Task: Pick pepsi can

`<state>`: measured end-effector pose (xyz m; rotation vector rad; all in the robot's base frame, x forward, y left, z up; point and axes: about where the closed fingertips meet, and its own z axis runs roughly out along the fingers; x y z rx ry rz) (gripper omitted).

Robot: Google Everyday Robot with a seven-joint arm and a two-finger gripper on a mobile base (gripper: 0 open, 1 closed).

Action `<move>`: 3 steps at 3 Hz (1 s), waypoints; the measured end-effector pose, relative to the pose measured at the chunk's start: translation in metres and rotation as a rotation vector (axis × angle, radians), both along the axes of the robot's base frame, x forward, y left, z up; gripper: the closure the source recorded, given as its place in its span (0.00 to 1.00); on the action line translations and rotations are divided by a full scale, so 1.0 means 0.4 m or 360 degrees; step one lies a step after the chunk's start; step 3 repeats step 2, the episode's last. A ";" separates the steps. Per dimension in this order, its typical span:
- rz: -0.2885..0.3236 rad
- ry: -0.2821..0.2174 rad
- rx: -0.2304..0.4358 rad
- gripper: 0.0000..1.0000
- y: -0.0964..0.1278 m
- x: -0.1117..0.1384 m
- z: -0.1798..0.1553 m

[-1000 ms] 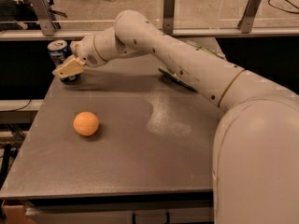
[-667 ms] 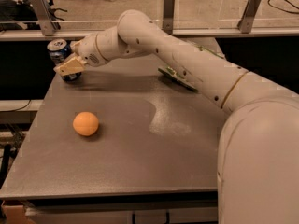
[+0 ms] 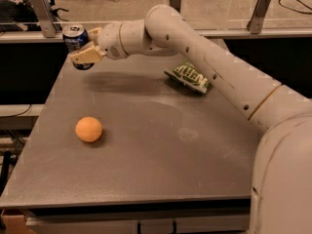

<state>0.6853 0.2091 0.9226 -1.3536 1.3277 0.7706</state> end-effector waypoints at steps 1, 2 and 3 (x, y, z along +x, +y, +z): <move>-0.0048 -0.0094 0.0082 1.00 -0.101 0.010 0.056; -0.0060 -0.0109 0.0083 1.00 -0.119 0.013 0.059; -0.0060 -0.0109 0.0083 1.00 -0.119 0.013 0.059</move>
Offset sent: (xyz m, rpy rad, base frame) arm 0.0034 -0.0337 0.0191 0.0441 -0.0504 -0.0246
